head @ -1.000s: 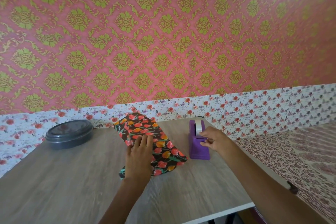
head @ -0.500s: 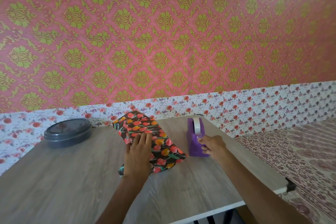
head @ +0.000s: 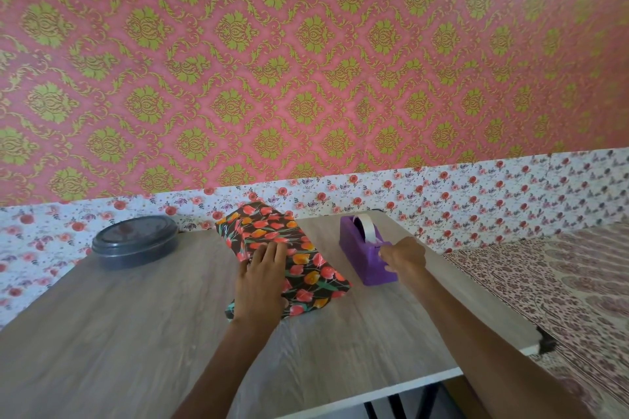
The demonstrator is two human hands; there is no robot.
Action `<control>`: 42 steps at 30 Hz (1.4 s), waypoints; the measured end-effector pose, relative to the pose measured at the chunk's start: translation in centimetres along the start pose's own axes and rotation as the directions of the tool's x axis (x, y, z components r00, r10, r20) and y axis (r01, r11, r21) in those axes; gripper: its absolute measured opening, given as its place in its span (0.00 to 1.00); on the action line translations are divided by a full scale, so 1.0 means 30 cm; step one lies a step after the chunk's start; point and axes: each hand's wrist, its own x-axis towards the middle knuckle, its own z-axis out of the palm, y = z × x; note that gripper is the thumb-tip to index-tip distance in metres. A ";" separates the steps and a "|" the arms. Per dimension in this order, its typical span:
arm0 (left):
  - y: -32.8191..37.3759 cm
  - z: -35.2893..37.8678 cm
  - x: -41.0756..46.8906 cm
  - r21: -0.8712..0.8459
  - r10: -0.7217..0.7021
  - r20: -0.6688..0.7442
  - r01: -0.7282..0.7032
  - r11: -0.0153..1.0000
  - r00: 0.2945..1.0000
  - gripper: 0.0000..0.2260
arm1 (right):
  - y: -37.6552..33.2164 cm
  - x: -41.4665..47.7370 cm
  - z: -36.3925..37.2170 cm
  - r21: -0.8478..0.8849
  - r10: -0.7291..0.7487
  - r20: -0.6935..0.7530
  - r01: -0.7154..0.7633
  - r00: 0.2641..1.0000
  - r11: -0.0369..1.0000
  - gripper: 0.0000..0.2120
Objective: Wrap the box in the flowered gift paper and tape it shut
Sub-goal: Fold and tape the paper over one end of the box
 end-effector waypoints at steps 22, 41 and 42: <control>-0.032 0.007 -0.002 0.018 0.071 -0.044 -0.070 0.997 0.997 0.43 | 0.071 -0.550 0.107 0.461 -0.326 0.378 0.128 0.866 0.878 0.20; -0.049 0.028 0.001 0.003 0.089 -0.102 -0.089 0.996 0.991 0.42 | 0.095 -0.414 0.394 0.248 -0.211 0.140 0.172 0.967 0.953 0.33; -0.049 0.029 0.002 0.012 0.087 -0.101 -0.087 0.996 0.991 0.42 | 0.084 -0.422 0.386 0.220 -0.229 0.140 0.195 0.963 0.956 0.35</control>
